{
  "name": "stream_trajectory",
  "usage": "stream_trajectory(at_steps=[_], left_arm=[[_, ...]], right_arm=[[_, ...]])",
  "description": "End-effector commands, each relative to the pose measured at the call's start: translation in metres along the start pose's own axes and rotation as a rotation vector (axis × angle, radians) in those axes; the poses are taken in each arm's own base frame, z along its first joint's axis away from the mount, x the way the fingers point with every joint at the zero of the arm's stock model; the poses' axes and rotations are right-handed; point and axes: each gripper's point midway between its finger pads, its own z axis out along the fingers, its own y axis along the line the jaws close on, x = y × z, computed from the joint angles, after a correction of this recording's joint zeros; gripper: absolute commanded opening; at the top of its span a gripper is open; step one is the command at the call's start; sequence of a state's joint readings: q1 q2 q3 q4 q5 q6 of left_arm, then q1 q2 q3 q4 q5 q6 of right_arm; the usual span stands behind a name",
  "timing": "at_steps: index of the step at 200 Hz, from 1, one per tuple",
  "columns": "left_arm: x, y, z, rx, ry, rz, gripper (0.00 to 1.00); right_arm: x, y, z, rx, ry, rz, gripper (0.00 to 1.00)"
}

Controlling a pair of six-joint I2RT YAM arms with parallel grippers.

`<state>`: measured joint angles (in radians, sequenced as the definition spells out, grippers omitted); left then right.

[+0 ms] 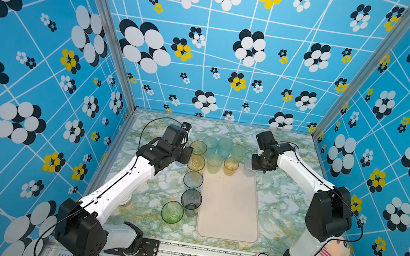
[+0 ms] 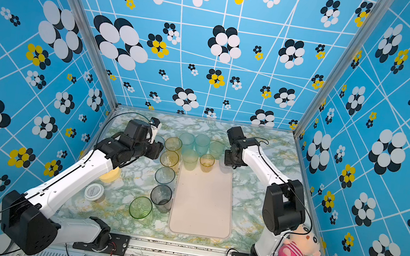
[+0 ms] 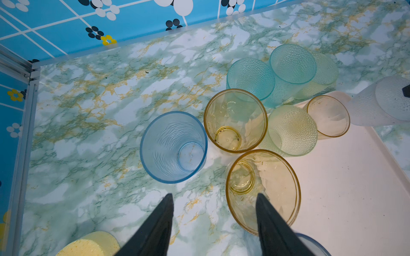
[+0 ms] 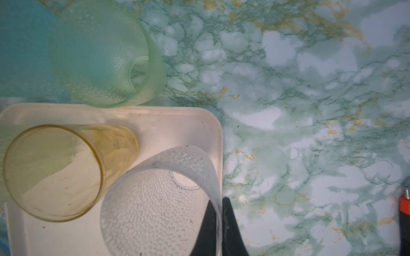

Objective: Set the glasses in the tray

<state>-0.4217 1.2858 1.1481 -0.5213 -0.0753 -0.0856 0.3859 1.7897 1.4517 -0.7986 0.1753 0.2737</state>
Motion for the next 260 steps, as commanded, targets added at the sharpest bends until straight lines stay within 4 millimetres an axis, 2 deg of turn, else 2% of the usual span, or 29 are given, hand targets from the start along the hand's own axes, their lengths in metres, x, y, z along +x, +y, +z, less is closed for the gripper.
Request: stream_trajectory(at_steps=[1,101,136,260], left_arm=[[-0.011,-0.002,-0.01,0.002,-0.023,0.008,0.61],[-0.011,-0.001,-0.009,-0.004,-0.01,0.014,0.61],[-0.011,0.0,-0.01,-0.009,-0.01,0.016,0.61],[-0.009,0.001,-0.011,-0.014,-0.004,0.017,0.62]], right_arm=[[-0.001,0.001,0.013,0.013,0.016,0.012,0.0],[-0.008,0.008,0.032,0.005,0.026,0.02,0.0],[-0.012,0.005,0.038,0.01,0.024,0.04,0.0],[-0.022,0.0,0.037,0.011,0.016,0.052,0.01]])
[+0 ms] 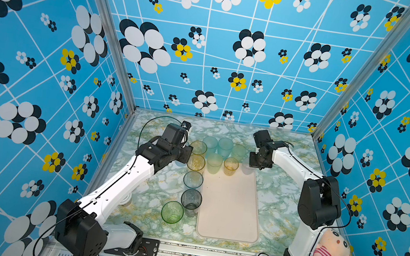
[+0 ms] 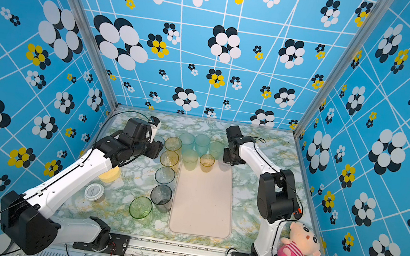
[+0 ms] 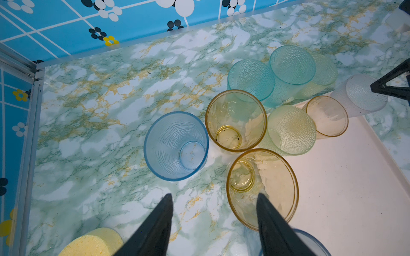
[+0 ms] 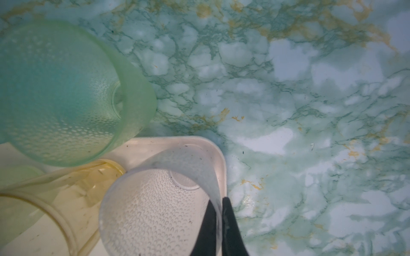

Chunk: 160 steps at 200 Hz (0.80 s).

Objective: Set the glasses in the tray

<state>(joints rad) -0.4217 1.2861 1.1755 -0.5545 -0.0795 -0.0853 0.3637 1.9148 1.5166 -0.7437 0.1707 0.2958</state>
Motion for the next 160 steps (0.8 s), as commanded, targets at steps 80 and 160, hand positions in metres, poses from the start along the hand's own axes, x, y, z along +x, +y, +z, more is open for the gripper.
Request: stream_trajectory(at_steps=[80,160], left_arm=[[-0.001,0.005,-0.016,-0.026,-0.008,0.019,0.62],[0.018,0.019,-0.054,-0.084,0.019,-0.014,0.6]], right_arm=[[-0.005,0.001,-0.003,-0.019,0.002,0.014,0.22],[-0.002,-0.018,-0.058,-0.021,-0.122,0.049,0.42]])
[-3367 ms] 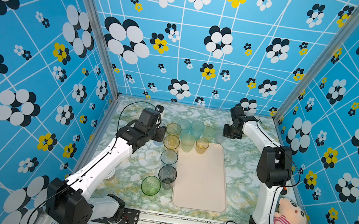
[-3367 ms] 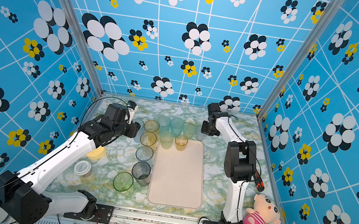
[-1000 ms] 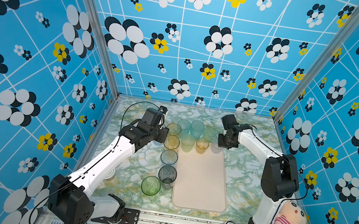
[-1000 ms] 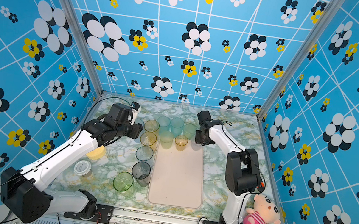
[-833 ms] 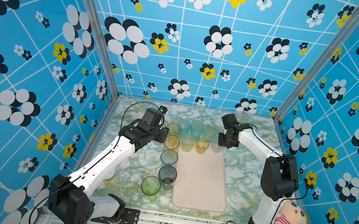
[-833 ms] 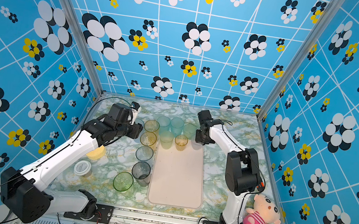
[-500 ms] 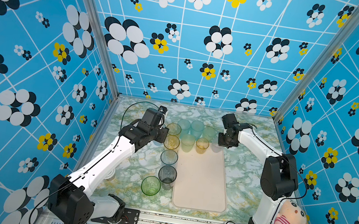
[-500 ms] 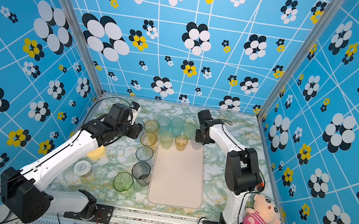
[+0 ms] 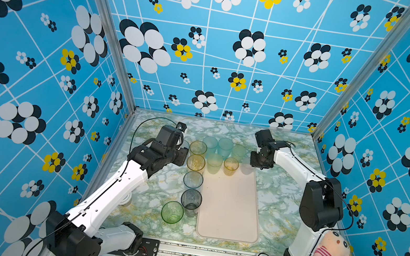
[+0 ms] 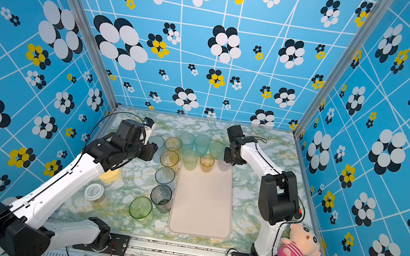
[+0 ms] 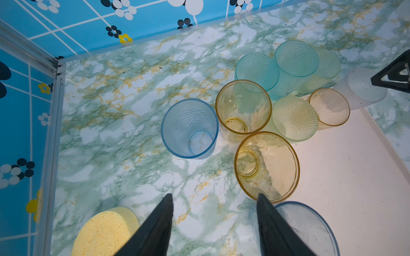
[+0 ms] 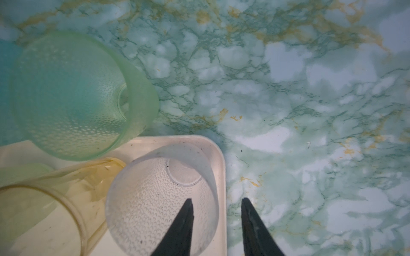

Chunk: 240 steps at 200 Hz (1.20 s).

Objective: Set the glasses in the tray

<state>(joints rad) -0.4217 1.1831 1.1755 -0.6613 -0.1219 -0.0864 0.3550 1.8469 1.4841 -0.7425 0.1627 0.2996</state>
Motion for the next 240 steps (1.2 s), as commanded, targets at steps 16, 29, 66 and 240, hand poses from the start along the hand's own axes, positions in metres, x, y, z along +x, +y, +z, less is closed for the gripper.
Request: stream_trajectory(at_steps=[16,29,66,240], left_arm=[[0.016,0.009,-0.03,-0.031,0.028,-0.039,0.58],[0.023,0.004,-0.039,0.002,0.038,-0.068,0.55],[0.058,-0.005,-0.064,0.075,0.121,-0.167,0.45],[0.192,-0.034,-0.108,0.074,0.438,-0.272,0.34]], right_arm=[[0.008,-0.013,-0.056,-0.041,-0.119,0.044,0.43],[0.019,-0.009,-0.063,-0.093,-0.12,0.049,0.43],[0.051,0.008,-0.067,-0.176,-0.102,0.019,0.43],[0.076,0.023,-0.078,-0.273,-0.134,-0.045,0.44]])
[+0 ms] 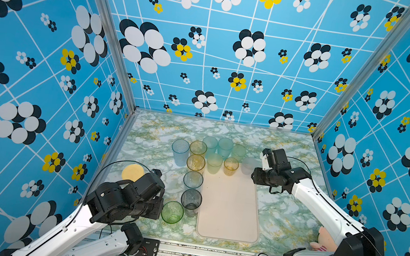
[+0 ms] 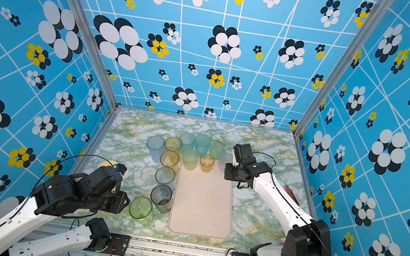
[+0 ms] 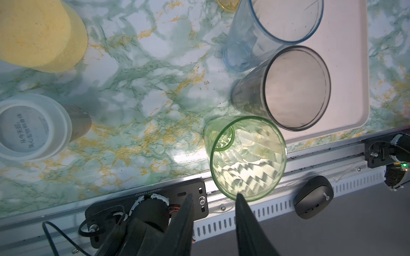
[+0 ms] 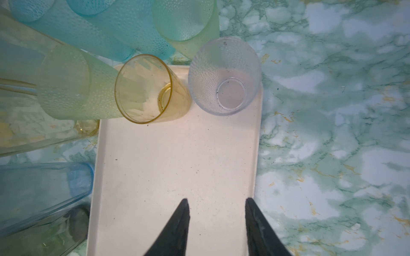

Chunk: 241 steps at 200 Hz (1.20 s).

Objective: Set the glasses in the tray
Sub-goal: 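Lower the left gripper onto the rim of the green glass nearest the robot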

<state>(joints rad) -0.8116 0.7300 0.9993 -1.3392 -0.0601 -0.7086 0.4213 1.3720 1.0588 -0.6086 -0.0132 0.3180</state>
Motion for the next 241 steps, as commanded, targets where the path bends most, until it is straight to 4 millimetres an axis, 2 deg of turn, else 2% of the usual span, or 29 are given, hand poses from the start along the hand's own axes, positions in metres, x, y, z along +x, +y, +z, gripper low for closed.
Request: stream_trajectory(at_steps=[1,107,155,211,241], left_arm=[[-0.003,0.003,0.009,-0.044,-0.016,-0.024,0.34],[0.0,-0.005,0.037,-0.029,0.007,-0.004,0.31],[0.001,-0.001,0.04,-0.064,0.025,0.011,0.29],[0.005,0.0,0.045,-0.074,0.046,0.017,0.21],[0.006,0.001,0.048,-0.082,0.056,0.021,0.21]], right_arm=[[0.0,0.003,-0.007,-0.021,-0.019,-0.018,0.44],[-0.002,0.001,-0.017,-0.01,-0.036,-0.013,0.44],[0.0,-0.001,-0.019,-0.001,-0.039,-0.015,0.44],[0.0,-0.001,-0.019,0.0,-0.038,-0.015,0.44],[0.0,-0.001,-0.02,-0.001,-0.041,-0.015,0.44]])
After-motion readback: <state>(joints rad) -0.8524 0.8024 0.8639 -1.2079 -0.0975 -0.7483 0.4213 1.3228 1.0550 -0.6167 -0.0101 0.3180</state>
